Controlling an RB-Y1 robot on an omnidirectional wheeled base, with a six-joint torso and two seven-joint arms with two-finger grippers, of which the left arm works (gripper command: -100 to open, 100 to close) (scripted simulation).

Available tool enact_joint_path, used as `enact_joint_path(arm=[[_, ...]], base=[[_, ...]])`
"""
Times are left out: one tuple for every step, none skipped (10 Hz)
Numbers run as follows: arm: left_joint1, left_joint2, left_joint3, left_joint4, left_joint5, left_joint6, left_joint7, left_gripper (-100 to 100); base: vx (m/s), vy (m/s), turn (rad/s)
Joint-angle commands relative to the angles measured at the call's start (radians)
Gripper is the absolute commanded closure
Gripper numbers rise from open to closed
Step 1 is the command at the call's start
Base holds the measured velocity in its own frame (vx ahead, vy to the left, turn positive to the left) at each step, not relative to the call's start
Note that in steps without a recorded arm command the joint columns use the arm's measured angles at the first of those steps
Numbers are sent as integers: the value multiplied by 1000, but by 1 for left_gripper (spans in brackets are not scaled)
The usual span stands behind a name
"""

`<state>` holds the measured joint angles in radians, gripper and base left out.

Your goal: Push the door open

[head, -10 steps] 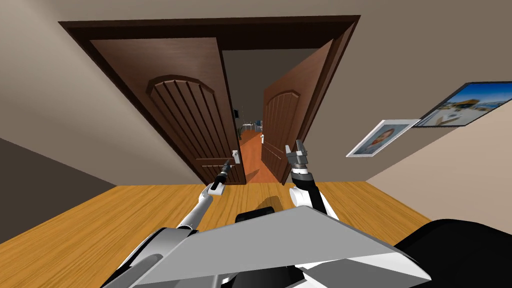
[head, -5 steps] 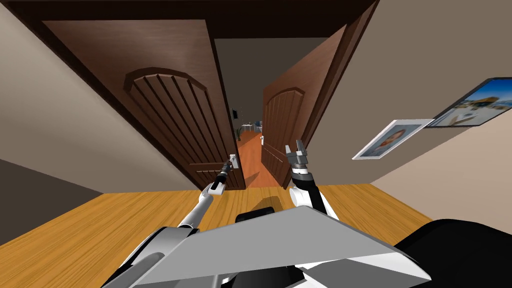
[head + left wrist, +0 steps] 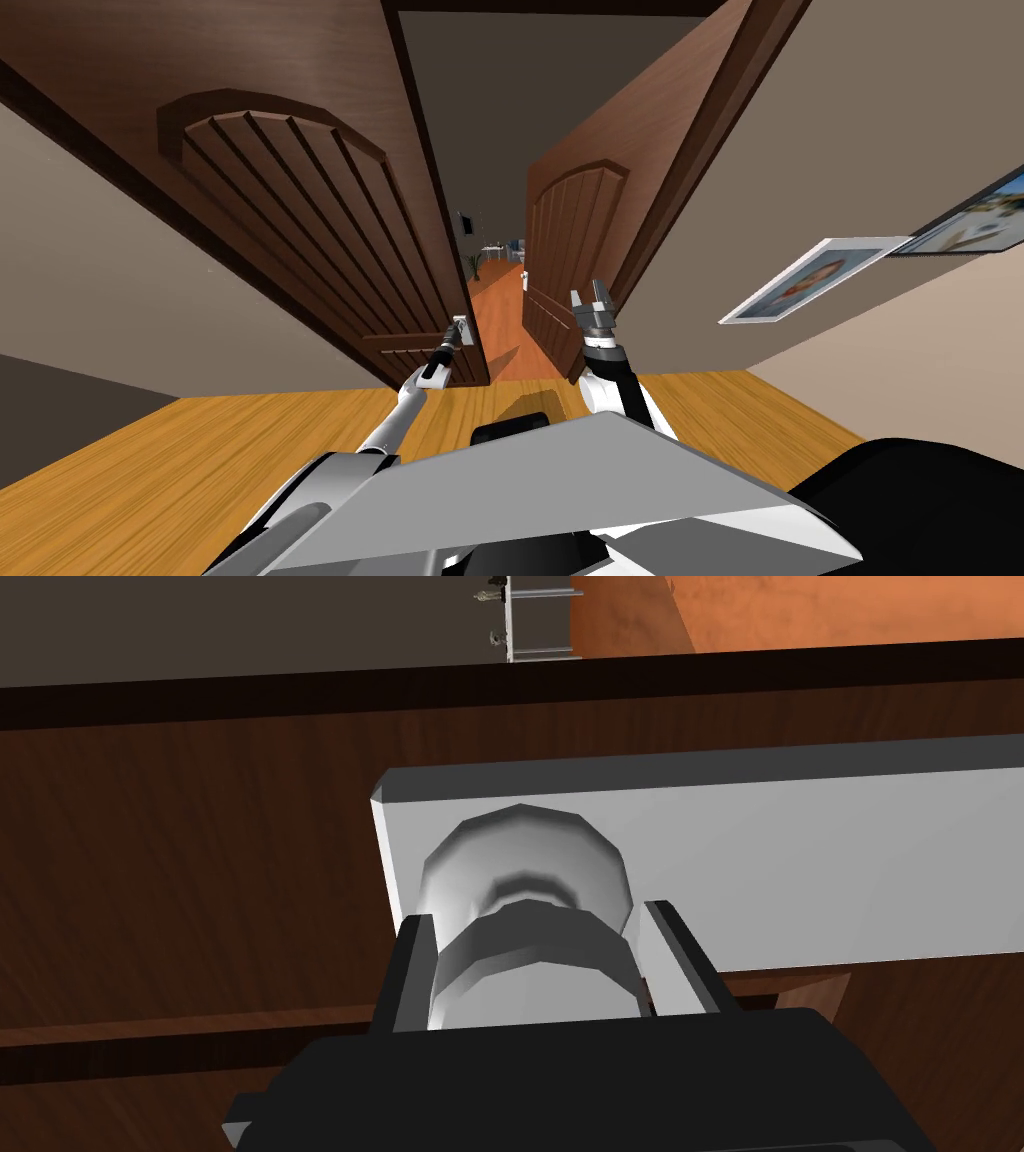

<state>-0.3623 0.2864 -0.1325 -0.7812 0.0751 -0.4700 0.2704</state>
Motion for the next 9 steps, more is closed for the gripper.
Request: enact_joint_path(arm=[[2, 0, -1, 1, 0, 1, 0, 100], [2, 0, -1, 1, 0, 1, 0, 100], [2, 0, -1, 1, 0, 1, 0, 100], [2, 0, -1, 1, 0, 1, 0, 100], [2, 0, -1, 1, 0, 1, 0, 100], [-9, -10, 20, 6, 2, 1, -21, 100], [-10, -12, 24, 7, 3, 1, -26, 100], [-13, -18, 35, 11, 4, 1, -37, 100], [-17, -25, 46, 14, 5, 0, -49, 100]], base=[[-27, 7, -13], [-15, 7, -16], [0, 0, 0], [0, 0, 0], [0, 0, 0], [106, -39, 62], [143, -47, 67], [139, -26, 47], [162, -14, 41]])
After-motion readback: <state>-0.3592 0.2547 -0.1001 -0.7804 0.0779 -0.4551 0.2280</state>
